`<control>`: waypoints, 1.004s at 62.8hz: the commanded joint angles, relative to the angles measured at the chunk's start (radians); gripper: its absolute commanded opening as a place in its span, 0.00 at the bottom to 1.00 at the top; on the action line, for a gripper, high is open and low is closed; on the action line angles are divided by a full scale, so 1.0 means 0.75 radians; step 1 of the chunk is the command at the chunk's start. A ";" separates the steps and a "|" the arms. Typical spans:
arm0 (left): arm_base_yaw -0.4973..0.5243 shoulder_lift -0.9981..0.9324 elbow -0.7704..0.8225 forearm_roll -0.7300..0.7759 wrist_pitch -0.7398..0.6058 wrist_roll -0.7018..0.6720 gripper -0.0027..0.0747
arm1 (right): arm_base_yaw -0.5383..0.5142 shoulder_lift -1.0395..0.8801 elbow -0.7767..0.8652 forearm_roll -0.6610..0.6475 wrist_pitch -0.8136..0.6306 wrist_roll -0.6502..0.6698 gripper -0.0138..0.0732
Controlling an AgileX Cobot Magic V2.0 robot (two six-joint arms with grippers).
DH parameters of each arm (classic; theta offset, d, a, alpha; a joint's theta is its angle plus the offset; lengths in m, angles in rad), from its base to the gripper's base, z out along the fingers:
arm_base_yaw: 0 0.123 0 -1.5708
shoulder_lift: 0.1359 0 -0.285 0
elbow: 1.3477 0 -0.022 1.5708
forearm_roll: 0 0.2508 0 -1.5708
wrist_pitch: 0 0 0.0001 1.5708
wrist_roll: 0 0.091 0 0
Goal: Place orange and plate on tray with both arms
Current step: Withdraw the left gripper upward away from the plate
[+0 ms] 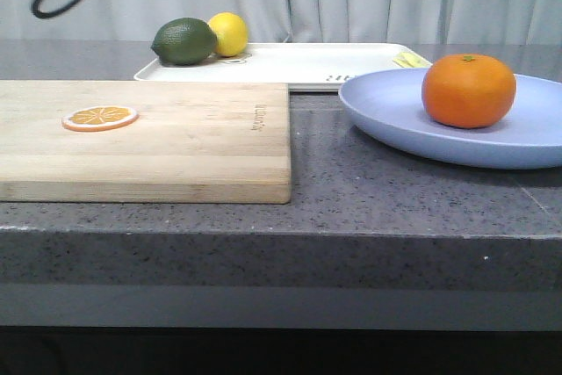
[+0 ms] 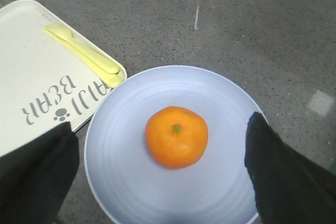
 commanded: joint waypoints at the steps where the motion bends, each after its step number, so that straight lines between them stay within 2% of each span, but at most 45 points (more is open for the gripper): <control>1: 0.021 -0.181 0.083 0.009 -0.097 -0.016 0.83 | 0.003 0.009 -0.035 0.008 -0.088 -0.006 0.90; 28: 0.300 -0.842 0.826 0.011 -0.228 -0.018 0.83 | 0.003 0.009 -0.035 0.008 -0.077 -0.006 0.90; 44: 0.483 -1.221 1.165 0.048 -0.237 -0.018 0.83 | 0.003 0.009 -0.035 0.008 -0.070 -0.006 0.90; 63: 0.515 -1.585 1.432 0.050 -0.219 -0.018 0.83 | 0.003 0.009 -0.035 0.008 -0.073 -0.006 0.90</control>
